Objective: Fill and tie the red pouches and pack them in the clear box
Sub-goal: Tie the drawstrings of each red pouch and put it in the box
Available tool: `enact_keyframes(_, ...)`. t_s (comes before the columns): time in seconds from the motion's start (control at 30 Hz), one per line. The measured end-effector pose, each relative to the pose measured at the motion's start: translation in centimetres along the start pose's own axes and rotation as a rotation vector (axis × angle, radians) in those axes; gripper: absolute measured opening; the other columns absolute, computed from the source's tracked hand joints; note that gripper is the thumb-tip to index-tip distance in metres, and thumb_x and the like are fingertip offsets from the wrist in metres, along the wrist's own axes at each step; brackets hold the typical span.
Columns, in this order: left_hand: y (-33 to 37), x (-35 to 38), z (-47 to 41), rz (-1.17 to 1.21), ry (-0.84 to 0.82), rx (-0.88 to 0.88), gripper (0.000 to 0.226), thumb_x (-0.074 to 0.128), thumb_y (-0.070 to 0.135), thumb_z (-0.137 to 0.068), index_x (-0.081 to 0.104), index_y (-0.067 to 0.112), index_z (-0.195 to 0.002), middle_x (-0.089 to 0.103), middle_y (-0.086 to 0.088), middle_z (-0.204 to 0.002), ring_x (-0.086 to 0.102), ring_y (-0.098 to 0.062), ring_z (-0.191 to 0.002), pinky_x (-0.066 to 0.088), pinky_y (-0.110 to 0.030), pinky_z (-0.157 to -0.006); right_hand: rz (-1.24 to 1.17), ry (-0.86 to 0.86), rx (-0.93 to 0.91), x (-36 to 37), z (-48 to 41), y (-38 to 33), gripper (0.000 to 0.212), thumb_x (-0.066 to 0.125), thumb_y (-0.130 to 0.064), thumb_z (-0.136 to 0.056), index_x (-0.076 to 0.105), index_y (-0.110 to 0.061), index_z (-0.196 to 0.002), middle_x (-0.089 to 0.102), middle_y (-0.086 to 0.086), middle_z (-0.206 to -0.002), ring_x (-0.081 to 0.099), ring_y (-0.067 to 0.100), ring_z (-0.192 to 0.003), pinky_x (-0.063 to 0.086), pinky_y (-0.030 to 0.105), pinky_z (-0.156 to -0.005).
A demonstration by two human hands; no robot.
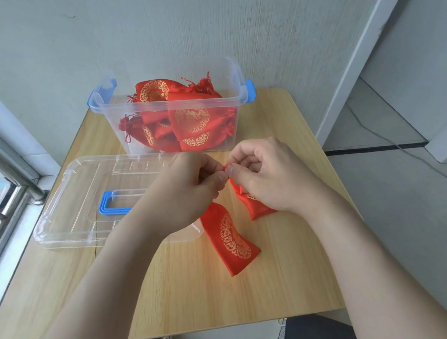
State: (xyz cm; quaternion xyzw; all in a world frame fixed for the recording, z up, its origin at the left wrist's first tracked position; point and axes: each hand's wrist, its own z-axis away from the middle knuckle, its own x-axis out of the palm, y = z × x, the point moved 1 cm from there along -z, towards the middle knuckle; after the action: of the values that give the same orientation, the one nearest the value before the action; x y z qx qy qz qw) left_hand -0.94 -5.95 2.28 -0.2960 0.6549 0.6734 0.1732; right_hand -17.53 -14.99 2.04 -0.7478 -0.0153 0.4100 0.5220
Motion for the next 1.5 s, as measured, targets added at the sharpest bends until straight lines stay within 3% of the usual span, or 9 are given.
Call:
enact_keyframes(0.23, 0.2, -1.0, 0.4, 0.343, 0.089, -0.127, 0.015, 0.070, 0.013, -0.100, 0.078, 0.008, -0.089, 0.076, -0.015, -0.079, 0.070, -0.021, -0.072, 0.062, -0.052, -0.078, -0.063, 0.013, 0.013, 1.0, 0.2, -0.2, 0.018, 0.064, -0.024, -0.102, 0.070, -0.026, -0.084, 0.071, -0.005, -0.071, 0.070, 0.024, -0.068, 0.061, 0.050, -0.068)
enact_keyframes(0.43, 0.1, -1.0, 0.2, 0.595, 0.119, -0.227, 0.010, 0.073, 0.008, -0.097, 0.078, -0.001, -0.095, 0.076, -0.016, -0.081, 0.069, -0.021, -0.076, 0.060, -0.034, -0.078, -0.172, 0.026, 0.018, 1.0, 0.2, -0.5, 0.015, 0.060, -0.023, -0.106, 0.068, -0.019, -0.095, 0.073, -0.003, -0.074, 0.074, 0.012, -0.070, 0.060, 0.038, -0.069)
enact_keyframes(0.5, 0.0, -0.9, 0.1, 0.640, 0.130, -0.258, 0.009, 0.074, 0.006, -0.096, 0.078, -0.003, -0.096, 0.075, -0.014, -0.080, 0.070, -0.019, -0.075, 0.062, -0.029, -0.075, -0.148, 0.036, -0.008, 1.1, 0.2, -0.7, 0.014, 0.060, -0.022, -0.106, 0.068, -0.018, -0.095, 0.075, -0.001, -0.077, 0.075, 0.015, -0.073, 0.062, 0.041, -0.071)
enact_keyframes(0.67, 0.0, -1.2, 0.2, 0.653, 0.187, -0.270, 0.013, 0.082, 0.005, -0.089, 0.077, 0.000, -0.100, 0.078, -0.016, -0.082, 0.072, -0.021, -0.074, 0.064, -0.034, -0.078, -0.127, 0.015, -0.034, 1.3, 0.1, -0.8, 0.015, 0.059, -0.023, -0.106, 0.068, -0.021, -0.094, 0.075, 0.002, -0.078, 0.075, 0.022, -0.075, 0.062, 0.048, -0.073)
enact_keyframes(0.87, 0.4, -1.3, 0.5, 0.495, 0.233, -0.189, 0.011, 0.085, 0.011, -0.088, 0.078, 0.008, -0.096, 0.079, -0.013, -0.079, 0.073, -0.025, -0.072, 0.063, -0.051, -0.078, -0.154, 0.002, -0.013, 1.3, -0.1, -0.5, 0.016, 0.057, -0.023, -0.108, 0.068, -0.019, -0.097, 0.074, 0.001, -0.077, 0.074, 0.016, -0.075, 0.060, 0.036, -0.072)
enact_keyframes(1.03, 0.4, -1.1, 0.5, 0.348, 0.230, -0.087, 0.007, 0.079, 0.010, -0.094, 0.083, 0.016, -0.096, 0.078, -0.006, -0.074, 0.072, -0.013, -0.065, 0.055, -0.021, -0.059, -0.148, 0.005, -0.009, 1.3, 0.0, -0.3, 0.016, 0.057, -0.025, -0.108, 0.068, -0.022, -0.097, 0.074, -0.002, -0.076, 0.074, 0.014, -0.075, 0.062, 0.044, -0.075)
enact_keyframes(1.27, 0.2, -0.3, 0.1, 0.248, 0.217, -0.105, 0.015, 0.068, 0.013, -0.101, 0.079, 0.018, -0.092, 0.076, -0.004, -0.075, 0.069, -0.008, -0.067, 0.054, -0.019, -0.062, -0.118, 0.070, -0.010, 1.2, 0.0, -0.6, 0.015, 0.060, -0.022, -0.106, 0.069, -0.020, -0.095, 0.073, -0.004, -0.073, 0.074, 0.011, -0.070, 0.063, 0.044, -0.073)
enact_keyframes(1.4, -0.2, -0.3, 0.1, 0.391, 0.116, -0.181, 0.018, 0.064, 0.016, -0.106, 0.080, 0.013, -0.100, 0.077, -0.013, -0.086, 0.069, -0.017, -0.075, 0.060, -0.040, -0.078, -0.043, 0.089, -0.022, 1.1, 0.0, -0.9, 0.013, 0.060, -0.020, -0.107, 0.069, -0.018, -0.097, 0.072, -0.006, -0.075, 0.072, 0.008, -0.069, 0.060, 0.033, -0.070)
enact_keyframes(1.5, -0.2, -0.5, 0.0, 0.594, 0.034, -0.219, 0.020, 0.061, 0.011, -0.106, 0.079, 0.003, -0.101, 0.070, -0.009, -0.082, 0.066, -0.016, -0.077, 0.058, -0.026, -0.075, -0.001, 0.126, -0.064, 1.0, -0.1, -1.2, 0.014, 0.061, -0.019, -0.107, 0.069, -0.019, -0.096, 0.070, -0.007, -0.073, 0.070, 0.007, -0.070, 0.052, 0.019, -0.064)
